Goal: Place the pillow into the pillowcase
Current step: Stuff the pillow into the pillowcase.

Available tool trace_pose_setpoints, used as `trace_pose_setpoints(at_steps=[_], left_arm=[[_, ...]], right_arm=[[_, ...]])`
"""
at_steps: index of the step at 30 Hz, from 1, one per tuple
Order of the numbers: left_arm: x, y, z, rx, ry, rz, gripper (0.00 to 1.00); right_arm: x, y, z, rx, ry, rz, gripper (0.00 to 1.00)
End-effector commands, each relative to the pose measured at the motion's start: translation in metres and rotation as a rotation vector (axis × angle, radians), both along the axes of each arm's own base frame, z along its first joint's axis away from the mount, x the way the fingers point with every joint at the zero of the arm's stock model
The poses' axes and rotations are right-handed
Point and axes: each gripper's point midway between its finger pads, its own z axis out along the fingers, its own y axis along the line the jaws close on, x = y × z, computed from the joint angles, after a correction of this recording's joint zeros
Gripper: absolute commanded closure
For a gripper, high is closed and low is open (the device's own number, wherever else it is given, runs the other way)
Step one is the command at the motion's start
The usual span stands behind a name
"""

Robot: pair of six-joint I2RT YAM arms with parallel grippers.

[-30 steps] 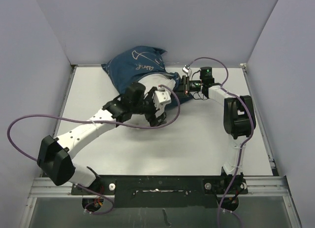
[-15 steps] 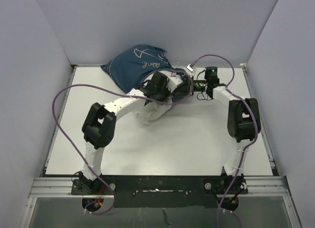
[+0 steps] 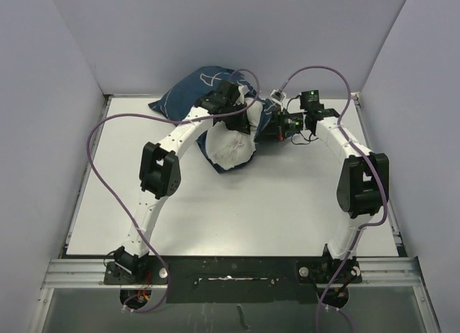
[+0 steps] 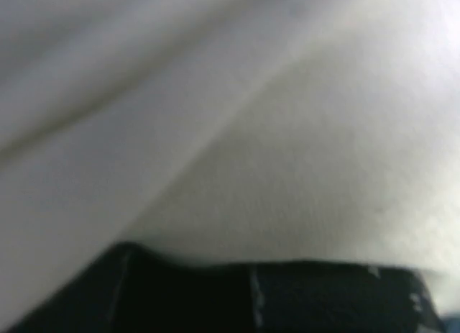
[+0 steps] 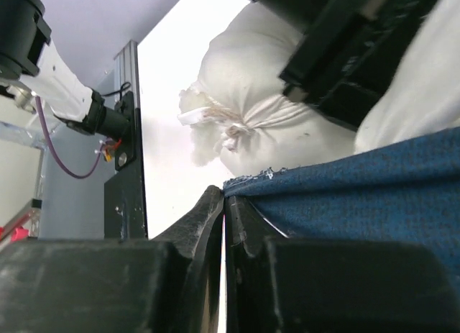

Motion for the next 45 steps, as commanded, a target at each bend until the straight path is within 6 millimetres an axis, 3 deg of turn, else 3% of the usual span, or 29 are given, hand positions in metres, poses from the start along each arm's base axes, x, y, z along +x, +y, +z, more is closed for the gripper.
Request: trace_pose_setpoints(at_steps=[1, 4, 10, 15, 17, 20, 25, 27, 30, 35, 38, 40, 41, 45], left_arm=[[0.073, 0.065, -0.072, 0.202, -0.005, 0.520, 1.00], [0.081, 0.081, -0.076, 0.219, 0.025, 0.698, 1.00], [0.099, 0.098, -0.087, 0.076, 0.186, 0.966, 1.00], [0.107, 0.104, -0.085, -0.100, 0.357, 1.134, 1.00], [0.111, 0.107, -0.076, -0.097, 0.312, 1.174, 1.00], [0.112, 0.107, -0.072, -0.049, 0.233, 1.193, 1.00], [0.107, 0.109, -0.101, 0.045, 0.229, 1.199, 1.00], [0.108, 0.114, -0.102, 0.043, 0.243, 1.225, 1.00], [0.115, 0.127, -0.091, -0.003, 0.262, 1.288, 1.00], [0.129, 0.139, -0.065, -0.083, 0.242, 1.363, 1.00], [0.135, 0.132, -0.061, -0.115, 0.221, 1.357, 1.00], [0.132, 0.124, -0.060, -0.090, 0.186, 1.324, 1.00], [0.129, 0.119, -0.061, -0.067, 0.173, 1.292, 1.00], [0.122, 0.086, -0.057, -0.082, 0.103, 1.111, 1.00]], right_arm=[[-0.114, 0.031, 0.102, 0.270, 0.014, 0.368, 1.00], [-0.128, 0.031, 0.099, 0.285, 0.039, 0.380, 1.00], [-0.142, 0.028, 0.104, 0.274, 0.028, 0.376, 1.00], [-0.152, 0.019, 0.097, 0.261, 0.055, 0.351, 1.00], [-0.156, 0.018, 0.098, 0.260, 0.058, 0.351, 1.00], [-0.157, 0.022, 0.111, 0.276, 0.035, 0.375, 1.00], [-0.154, 0.031, 0.148, 0.315, -0.042, 0.433, 1.00], [-0.162, 0.036, 0.156, 0.318, -0.054, 0.465, 1.00], [-0.184, 0.045, 0.139, 0.285, -0.026, 0.498, 1.00], [-0.211, 0.057, 0.095, 0.179, 0.052, 0.516, 1.00], [-0.217, 0.072, 0.092, 0.140, 0.026, 0.545, 1.00], [-0.202, 0.085, 0.103, 0.129, -0.042, 0.536, 1.00], [-0.184, 0.091, 0.111, 0.123, -0.068, 0.502, 1.00], [-0.064, 0.082, 0.146, 0.169, -0.120, 0.240, 1.00]])
